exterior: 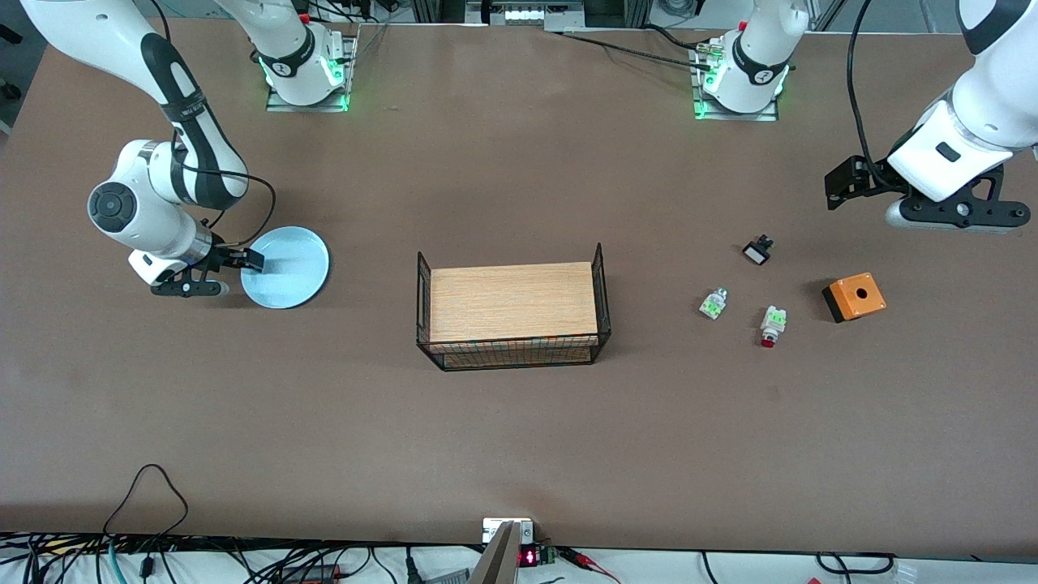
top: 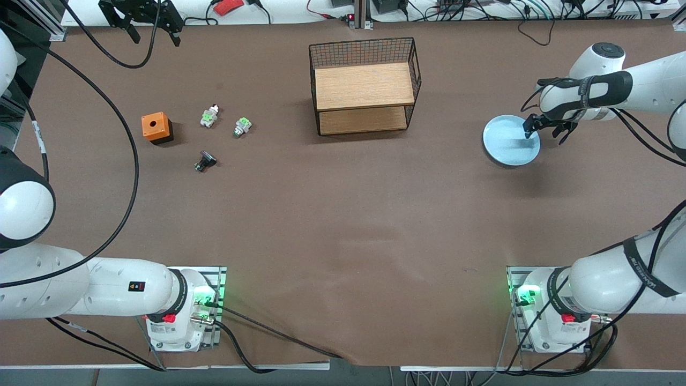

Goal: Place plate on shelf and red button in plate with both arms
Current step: 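Close the right gripper on the plate rim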

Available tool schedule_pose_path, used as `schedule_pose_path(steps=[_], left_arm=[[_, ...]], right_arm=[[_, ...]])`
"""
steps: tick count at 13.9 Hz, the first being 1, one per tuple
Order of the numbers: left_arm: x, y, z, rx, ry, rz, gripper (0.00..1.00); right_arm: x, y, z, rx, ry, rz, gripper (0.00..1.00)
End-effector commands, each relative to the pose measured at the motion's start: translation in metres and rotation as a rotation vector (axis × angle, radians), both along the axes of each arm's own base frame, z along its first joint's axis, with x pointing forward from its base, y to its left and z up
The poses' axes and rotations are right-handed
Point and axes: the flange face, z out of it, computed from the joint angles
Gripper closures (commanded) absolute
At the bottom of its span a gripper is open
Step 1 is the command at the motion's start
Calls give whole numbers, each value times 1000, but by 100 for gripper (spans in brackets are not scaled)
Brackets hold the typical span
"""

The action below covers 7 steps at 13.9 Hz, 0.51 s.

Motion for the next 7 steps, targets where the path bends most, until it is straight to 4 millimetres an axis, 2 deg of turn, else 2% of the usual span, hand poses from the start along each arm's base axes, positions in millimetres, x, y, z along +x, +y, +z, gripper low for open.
schedule_pose_path(steps=[1,2,3,5,7], left_arm=[[2,1,7,-16,6,-16,0],[3,1,7,-16,5,-16,0],[3,1,7,-16,5,-16,0],[3,1,7,-16,5,-16,0],[3,1,7,-16,5,-16,0]], right_arm=[[0,0,-2,-5,-14,24,25],[-1,0,-3,-5,-14,24,45],[-1,0,-3,-5,-14,24,57],[-1,0,-4,-5,-11,22,74],[-2,1,-6,-5,-7,24,85]])
